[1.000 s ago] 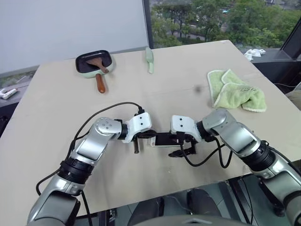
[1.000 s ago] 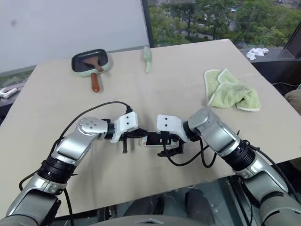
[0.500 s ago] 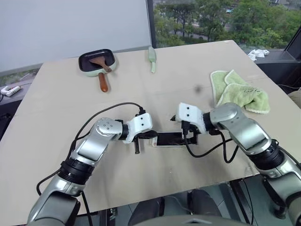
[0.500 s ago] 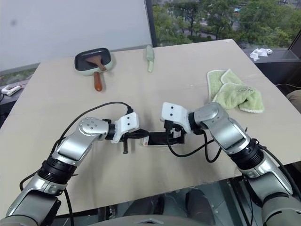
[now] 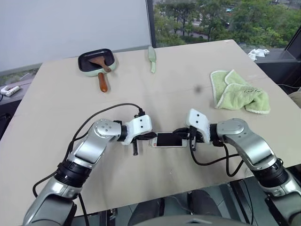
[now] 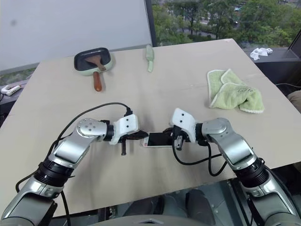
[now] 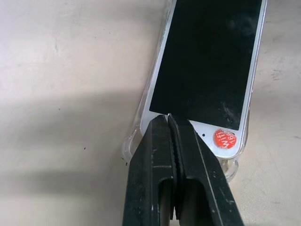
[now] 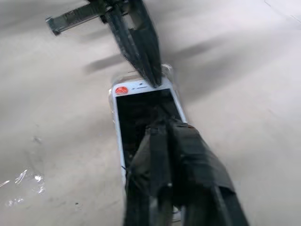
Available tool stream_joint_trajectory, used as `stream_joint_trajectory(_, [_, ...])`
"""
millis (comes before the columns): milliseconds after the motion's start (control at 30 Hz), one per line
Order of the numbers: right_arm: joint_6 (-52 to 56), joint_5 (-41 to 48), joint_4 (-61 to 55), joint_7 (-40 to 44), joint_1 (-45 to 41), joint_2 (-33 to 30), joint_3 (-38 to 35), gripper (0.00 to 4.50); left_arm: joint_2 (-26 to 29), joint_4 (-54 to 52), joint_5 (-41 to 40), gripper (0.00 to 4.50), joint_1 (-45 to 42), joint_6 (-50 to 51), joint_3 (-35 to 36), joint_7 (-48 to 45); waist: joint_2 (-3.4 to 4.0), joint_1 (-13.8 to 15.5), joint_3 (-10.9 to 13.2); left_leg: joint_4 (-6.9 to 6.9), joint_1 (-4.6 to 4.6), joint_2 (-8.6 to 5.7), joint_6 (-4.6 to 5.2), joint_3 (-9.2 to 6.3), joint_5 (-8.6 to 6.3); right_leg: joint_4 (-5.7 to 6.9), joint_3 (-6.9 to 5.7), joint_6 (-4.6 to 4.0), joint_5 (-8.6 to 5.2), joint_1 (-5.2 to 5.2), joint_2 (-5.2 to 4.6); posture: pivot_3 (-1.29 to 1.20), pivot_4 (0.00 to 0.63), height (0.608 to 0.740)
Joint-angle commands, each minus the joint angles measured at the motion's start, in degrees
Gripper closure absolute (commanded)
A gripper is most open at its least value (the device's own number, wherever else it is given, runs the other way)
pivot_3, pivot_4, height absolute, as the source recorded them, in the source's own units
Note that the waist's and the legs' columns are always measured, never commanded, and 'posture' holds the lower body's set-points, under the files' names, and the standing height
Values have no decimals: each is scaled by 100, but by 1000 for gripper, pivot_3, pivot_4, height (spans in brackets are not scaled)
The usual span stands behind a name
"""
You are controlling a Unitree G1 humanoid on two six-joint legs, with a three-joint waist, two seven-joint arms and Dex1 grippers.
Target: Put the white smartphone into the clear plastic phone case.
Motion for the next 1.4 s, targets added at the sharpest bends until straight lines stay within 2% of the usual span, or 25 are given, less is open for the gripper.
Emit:
stream_joint_trajectory(33, [-36,229,-380,-148,7,79,-247,4467,155,244,361,4500,575,322,-491,-5,1,1,1,-1,0,0,0,-1,0,-1,0,0,0,0,0,0,150,740])
stream_joint_trajectory(500, [16,561,-495,-410,58,-72,-507,4467,-239,-127,-764,4500,1051,299,452,45,5,41,57,-10,-33,-1,-2,-32,1,-40,-15,-3,2,-7,-3,0,150,740])
stream_joint_trajectory(700, [-27,609,-489,-465,115,-230,-531,4467,-203,-52,-825,4500,1031,51,542,6,7,57,61,-5,-87,-2,-4,-36,3,-40,-16,-6,5,-55,-4,0,150,740])
stream_joint_trajectory(933, [-13,647,-502,-551,155,-273,-541,4467,-251,-198,-1124,4500,1077,-42,565,-190,8,64,78,-5,-98,-3,-4,-40,3,-44,-20,-6,5,-57,-6,0,150,740])
stream_joint_trajectory(1400, [123,758,-600,-644,343,-505,-692,4467,-114,153,-748,4500,1033,-350,288,-209,8,70,96,-3,-98,-4,-4,-41,3,-44,-21,-6,5,-56,-7,0,150,740])
